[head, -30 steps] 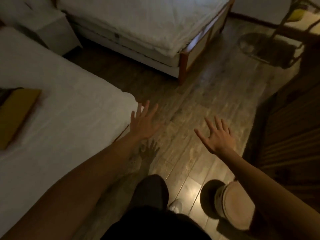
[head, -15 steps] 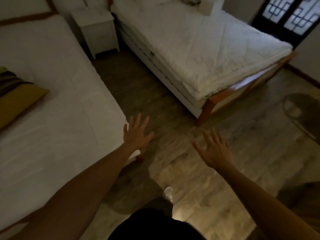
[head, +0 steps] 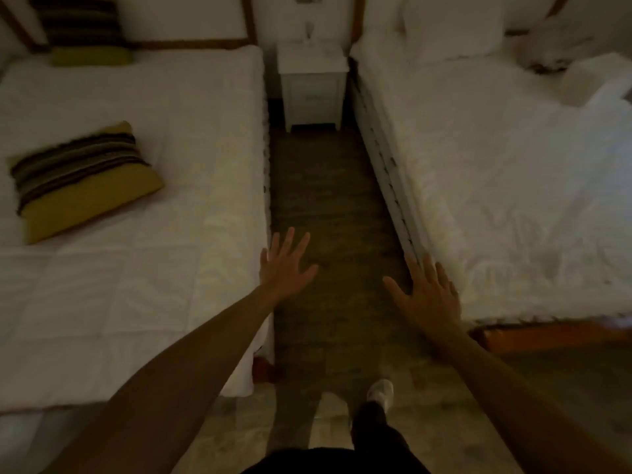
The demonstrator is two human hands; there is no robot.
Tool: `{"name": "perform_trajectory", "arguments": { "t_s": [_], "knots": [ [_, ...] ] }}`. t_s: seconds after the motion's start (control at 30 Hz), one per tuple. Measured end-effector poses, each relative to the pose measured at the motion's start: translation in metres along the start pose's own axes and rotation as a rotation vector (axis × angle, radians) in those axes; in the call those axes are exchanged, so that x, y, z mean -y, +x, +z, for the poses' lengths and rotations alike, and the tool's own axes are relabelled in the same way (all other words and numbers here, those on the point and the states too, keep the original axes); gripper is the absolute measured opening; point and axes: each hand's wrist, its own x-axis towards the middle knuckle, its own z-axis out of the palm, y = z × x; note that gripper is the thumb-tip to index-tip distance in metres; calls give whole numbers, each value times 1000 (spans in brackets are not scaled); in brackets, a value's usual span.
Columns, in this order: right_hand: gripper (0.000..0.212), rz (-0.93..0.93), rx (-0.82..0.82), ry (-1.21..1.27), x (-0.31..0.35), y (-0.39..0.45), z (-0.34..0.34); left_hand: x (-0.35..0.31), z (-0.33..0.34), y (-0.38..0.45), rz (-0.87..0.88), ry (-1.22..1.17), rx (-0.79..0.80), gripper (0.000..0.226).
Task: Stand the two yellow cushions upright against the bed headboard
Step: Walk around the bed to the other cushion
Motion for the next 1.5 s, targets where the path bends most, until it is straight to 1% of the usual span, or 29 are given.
{"name": "perform_trajectory", "arguments": {
  "t_s": [0.1,0.17,0.27,0.3,0.4,0.47,0.63,0.7,0.73,0.8,0.87,0.93,1.0,1.07,1.13,1.23,1.37,1.5],
  "knots": [
    [90,-142,104,-12,12,79,-22,-4,-14,36,-179,-89,-49,80],
    [89,-252,153,-71,29,131,-39,-5,-25,56,-284,-115,-85,79],
    [88,-331,225,-76,64,199,-63,-1,-46,79,-425,-181,-139,78],
    [88,-360,226,-65,78,216,-67,4,-51,87,-467,-179,-168,77],
    [86,-524,194,-117,130,280,-79,26,-80,118,-610,-212,-256,76],
    [85,-592,192,-115,163,321,-81,42,-94,139,-679,-191,-281,77],
    [88,-667,203,-82,251,427,-76,103,-139,219,-825,-224,-282,77],
    [88,-680,268,-103,278,457,-83,117,-158,248,-866,-272,-289,77],
    [87,-727,301,-115,301,485,-92,127,-175,273,-880,-288,-328,77],
    [84,-804,378,-124,329,511,-97,137,-195,290,-866,-250,-356,76],
    [81,-839,430,-78,367,554,-106,157,-222,324,-880,-250,-410,76],
    [86,-816,467,8,398,582,-109,167,-242,342,-888,-233,-445,76],
    [91,-848,468,41,428,608,-107,182,-261,361,-901,-205,-458,76],
    [89,-902,475,-24,454,631,-104,198,-276,375,-945,-243,-474,76],
    [84,-1016,458,-132,483,657,-101,214,-285,390,-1001,-256,-515,76],
    [82,-1184,418,-227,549,702,-99,246,-303,413,-1082,-267,-579,77],
    [80,-1267,425,-159,632,750,-96,271,-325,442,-1216,-284,-642,76],
    [79,-1354,478,-219,685,780,-86,280,-339,458,-1331,-307,-672,78]
  ]
}}
